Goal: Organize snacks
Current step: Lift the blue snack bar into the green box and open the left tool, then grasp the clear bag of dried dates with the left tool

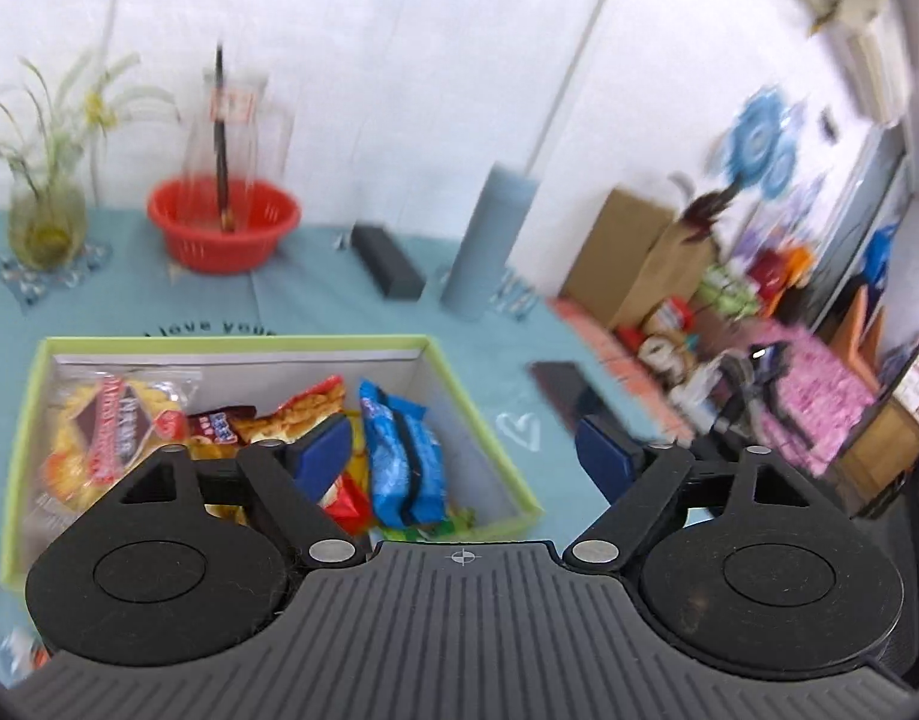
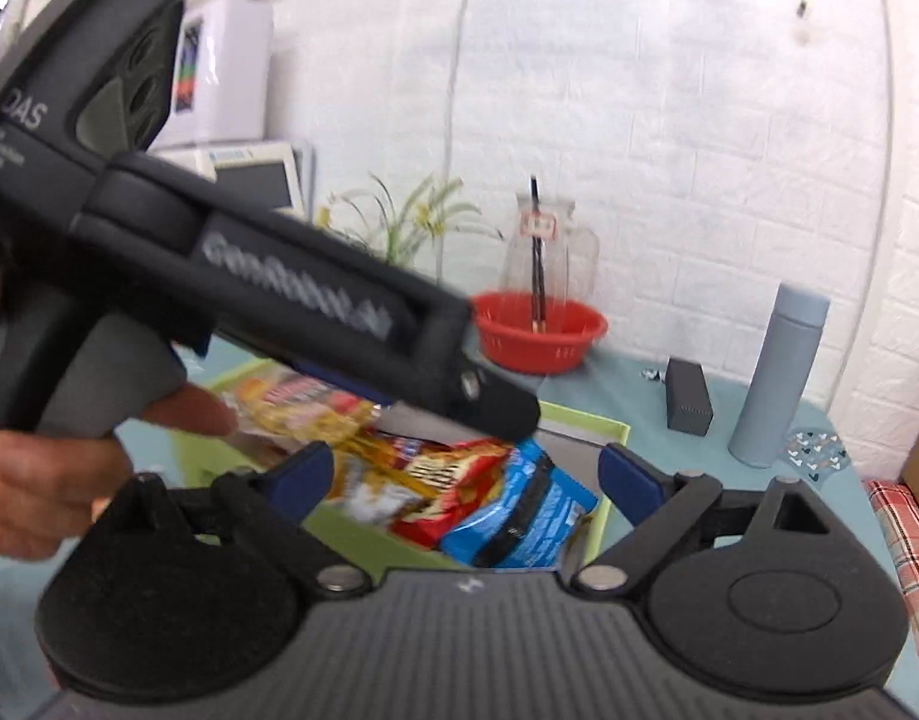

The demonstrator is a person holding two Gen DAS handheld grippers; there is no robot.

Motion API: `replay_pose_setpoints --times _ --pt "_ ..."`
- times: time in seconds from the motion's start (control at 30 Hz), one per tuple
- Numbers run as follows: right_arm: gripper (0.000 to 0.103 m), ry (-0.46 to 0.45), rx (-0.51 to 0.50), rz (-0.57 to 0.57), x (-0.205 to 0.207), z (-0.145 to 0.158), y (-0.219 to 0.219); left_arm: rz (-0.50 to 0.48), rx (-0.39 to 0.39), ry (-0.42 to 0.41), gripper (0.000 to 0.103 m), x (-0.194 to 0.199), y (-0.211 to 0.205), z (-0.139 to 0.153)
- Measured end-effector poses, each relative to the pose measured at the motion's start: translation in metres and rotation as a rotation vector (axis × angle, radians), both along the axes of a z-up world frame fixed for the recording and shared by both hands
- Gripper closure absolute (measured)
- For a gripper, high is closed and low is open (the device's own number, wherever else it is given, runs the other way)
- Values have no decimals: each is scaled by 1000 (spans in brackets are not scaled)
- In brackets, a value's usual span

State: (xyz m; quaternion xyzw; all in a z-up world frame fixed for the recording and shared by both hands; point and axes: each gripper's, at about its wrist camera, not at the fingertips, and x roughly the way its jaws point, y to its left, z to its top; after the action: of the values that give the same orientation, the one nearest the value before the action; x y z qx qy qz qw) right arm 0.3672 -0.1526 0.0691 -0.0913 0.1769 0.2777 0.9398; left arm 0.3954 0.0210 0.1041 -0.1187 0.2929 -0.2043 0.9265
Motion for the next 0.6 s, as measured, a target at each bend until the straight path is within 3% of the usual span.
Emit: replay_pose_setpoints --times 0.17,0.33,0.43,0.6 --pt "9 64 52 72 -60 -18 -1 90 15 -18 29 -79 21 -13" --pt "9 215 19 116 -92 -63 24 212 -34 121 31 -140 64 -65" --pt "9 284 32 151 -107 -83 36 228 -44 187 38 -155 80 -90" --pt "9 364 54 224 -126 -104 60 202 46 223 40 -142 73 -108"
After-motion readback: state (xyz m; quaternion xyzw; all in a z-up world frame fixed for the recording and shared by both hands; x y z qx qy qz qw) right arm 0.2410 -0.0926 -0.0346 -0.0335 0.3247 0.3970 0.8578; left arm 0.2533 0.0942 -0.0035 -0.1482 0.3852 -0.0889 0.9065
